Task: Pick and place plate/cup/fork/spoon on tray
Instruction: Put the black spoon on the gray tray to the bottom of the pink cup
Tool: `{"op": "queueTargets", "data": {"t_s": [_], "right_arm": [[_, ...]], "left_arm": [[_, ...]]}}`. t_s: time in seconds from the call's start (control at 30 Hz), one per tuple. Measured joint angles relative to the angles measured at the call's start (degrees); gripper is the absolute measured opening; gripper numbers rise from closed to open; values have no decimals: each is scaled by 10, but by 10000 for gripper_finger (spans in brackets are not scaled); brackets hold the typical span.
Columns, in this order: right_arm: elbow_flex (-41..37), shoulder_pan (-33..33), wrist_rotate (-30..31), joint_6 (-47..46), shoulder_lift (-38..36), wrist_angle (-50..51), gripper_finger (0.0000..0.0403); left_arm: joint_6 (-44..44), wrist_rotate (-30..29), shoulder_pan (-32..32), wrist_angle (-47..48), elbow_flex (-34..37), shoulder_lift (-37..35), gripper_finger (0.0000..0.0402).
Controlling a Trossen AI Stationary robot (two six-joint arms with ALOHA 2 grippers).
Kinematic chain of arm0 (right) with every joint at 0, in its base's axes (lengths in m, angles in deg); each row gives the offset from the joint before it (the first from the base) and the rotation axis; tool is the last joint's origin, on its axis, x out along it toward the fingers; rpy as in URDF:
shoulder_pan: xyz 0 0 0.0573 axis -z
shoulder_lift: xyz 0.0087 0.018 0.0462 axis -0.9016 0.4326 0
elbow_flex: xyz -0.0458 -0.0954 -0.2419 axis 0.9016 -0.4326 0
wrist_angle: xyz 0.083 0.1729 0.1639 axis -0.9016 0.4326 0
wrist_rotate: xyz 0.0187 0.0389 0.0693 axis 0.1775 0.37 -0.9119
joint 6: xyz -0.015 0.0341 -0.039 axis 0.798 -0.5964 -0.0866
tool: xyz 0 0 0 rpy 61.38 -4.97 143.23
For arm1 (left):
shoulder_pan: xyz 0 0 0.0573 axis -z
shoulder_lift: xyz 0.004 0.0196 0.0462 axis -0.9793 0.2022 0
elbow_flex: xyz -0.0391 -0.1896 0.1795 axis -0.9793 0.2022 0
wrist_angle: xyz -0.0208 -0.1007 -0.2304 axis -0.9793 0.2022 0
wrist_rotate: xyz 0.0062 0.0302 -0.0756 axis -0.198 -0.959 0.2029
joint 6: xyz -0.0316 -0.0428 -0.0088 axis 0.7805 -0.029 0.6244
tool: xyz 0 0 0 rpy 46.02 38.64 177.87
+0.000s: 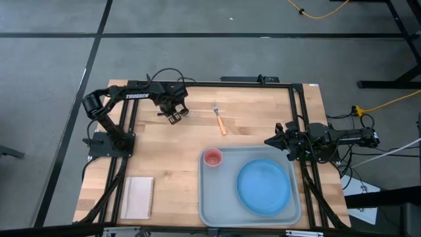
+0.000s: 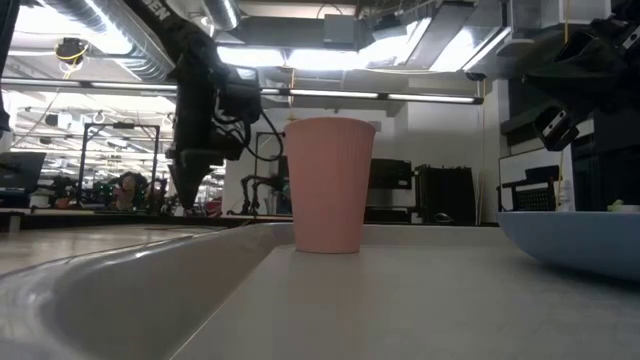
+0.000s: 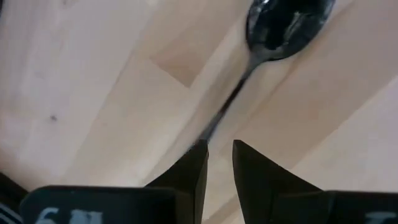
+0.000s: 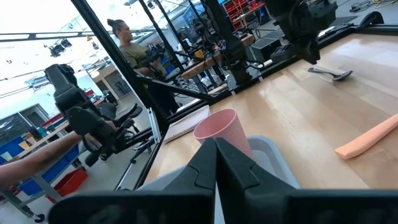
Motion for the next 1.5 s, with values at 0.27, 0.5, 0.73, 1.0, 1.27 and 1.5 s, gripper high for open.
{"op": "queueTargets", "data": {"t_s": [0.27, 0.5, 0.73, 1.0, 1.27, 1.5], "right_arm": [[0, 0, 0, 0, 0, 0, 6], [0, 0, 0, 0, 0, 0, 6], [0, 0, 0, 0, 0, 0, 6], [0, 0, 0, 0, 0, 0, 6], [0, 0, 0, 0, 0, 0, 6], [0, 0, 0, -2, 0, 0, 6]], "left_arm": [[-126, 2, -1, -12, 0, 1, 69], [-187, 21, 5, -64, 0, 1, 69], [-190, 30, 3, -64, 17, 2, 69], [-197, 14, 2, -97, 41, 2, 69], [-218, 17, -4, -113, 46, 11, 69], [-218, 17, -9, -143, 55, 40, 69]]}}
